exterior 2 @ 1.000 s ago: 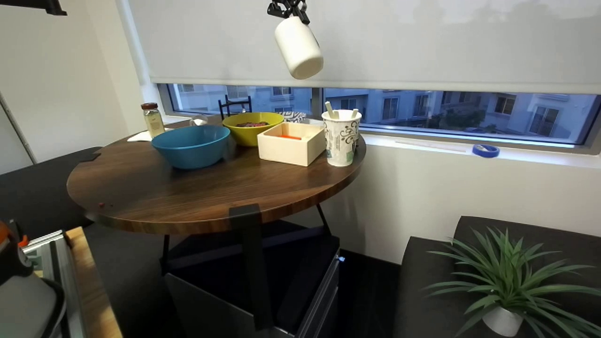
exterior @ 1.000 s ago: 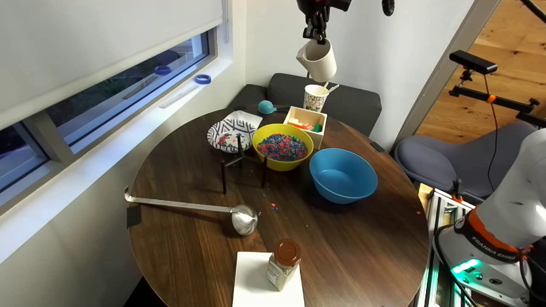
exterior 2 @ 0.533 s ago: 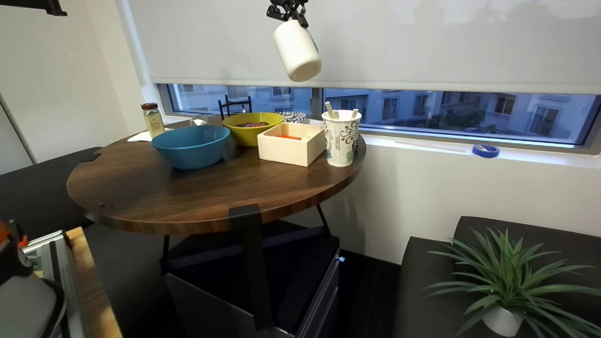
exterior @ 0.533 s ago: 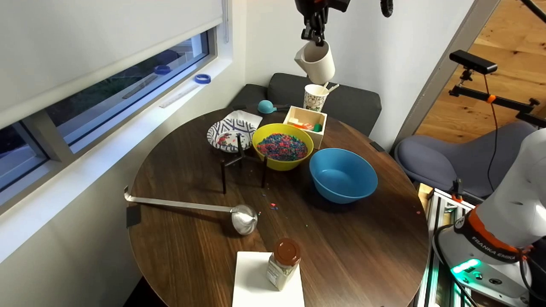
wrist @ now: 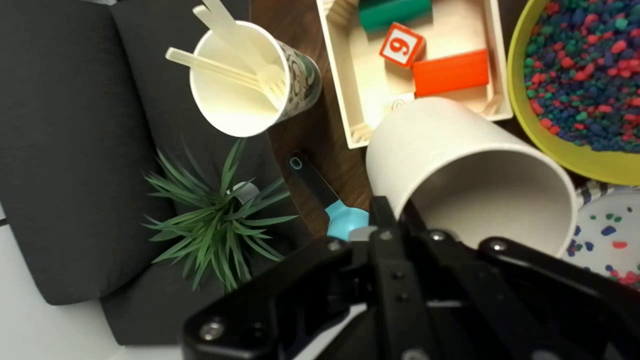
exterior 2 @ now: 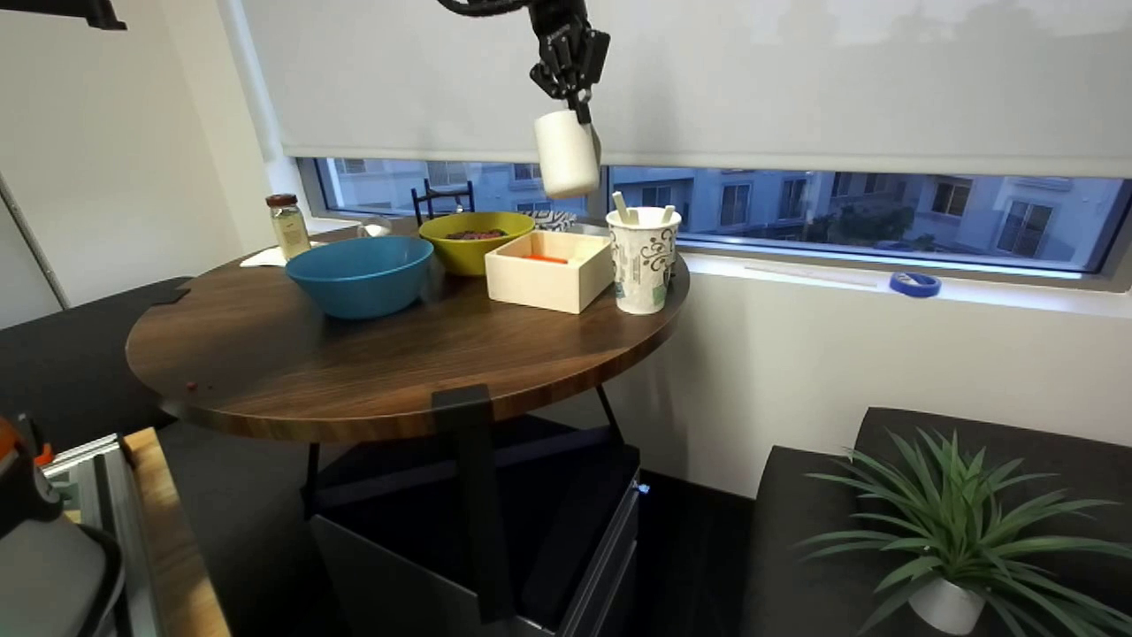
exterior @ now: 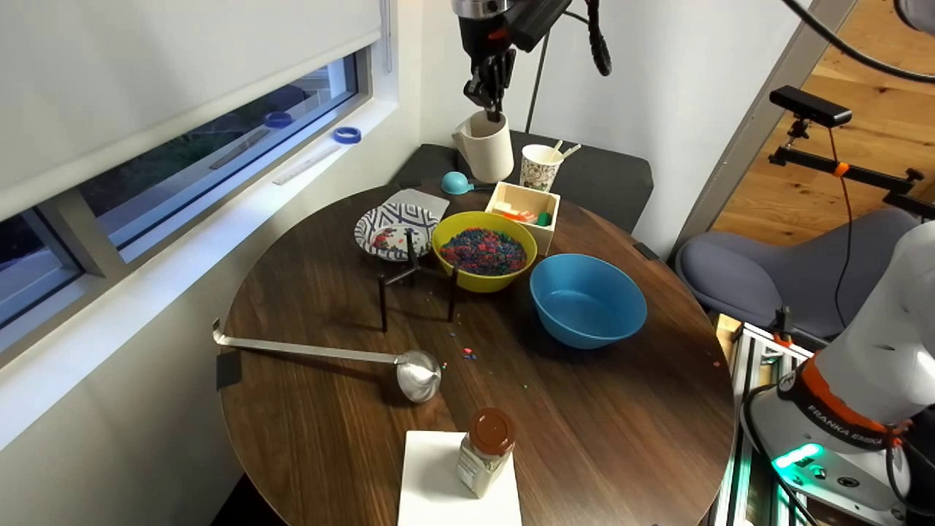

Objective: Pick up the white mug and pour its contents into the yellow bowl, put the white mug at the front of the table, pick up the paper cup and put it in the white mug

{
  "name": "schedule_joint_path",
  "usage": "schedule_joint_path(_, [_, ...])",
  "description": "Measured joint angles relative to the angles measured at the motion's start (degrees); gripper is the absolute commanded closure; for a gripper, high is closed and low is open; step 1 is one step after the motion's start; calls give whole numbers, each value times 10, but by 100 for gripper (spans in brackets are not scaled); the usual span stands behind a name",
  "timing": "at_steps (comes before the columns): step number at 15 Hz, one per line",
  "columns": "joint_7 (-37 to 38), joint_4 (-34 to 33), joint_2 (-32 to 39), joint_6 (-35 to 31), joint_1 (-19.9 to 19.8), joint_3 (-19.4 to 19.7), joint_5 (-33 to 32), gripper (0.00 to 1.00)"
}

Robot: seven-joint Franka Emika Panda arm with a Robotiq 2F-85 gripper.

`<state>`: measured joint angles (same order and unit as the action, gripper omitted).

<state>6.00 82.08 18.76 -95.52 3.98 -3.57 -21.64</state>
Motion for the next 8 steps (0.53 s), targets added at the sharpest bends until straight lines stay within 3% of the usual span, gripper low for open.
schedule_joint_path(8, [-48, -43, 63, -92, -45, 15, 150, 99])
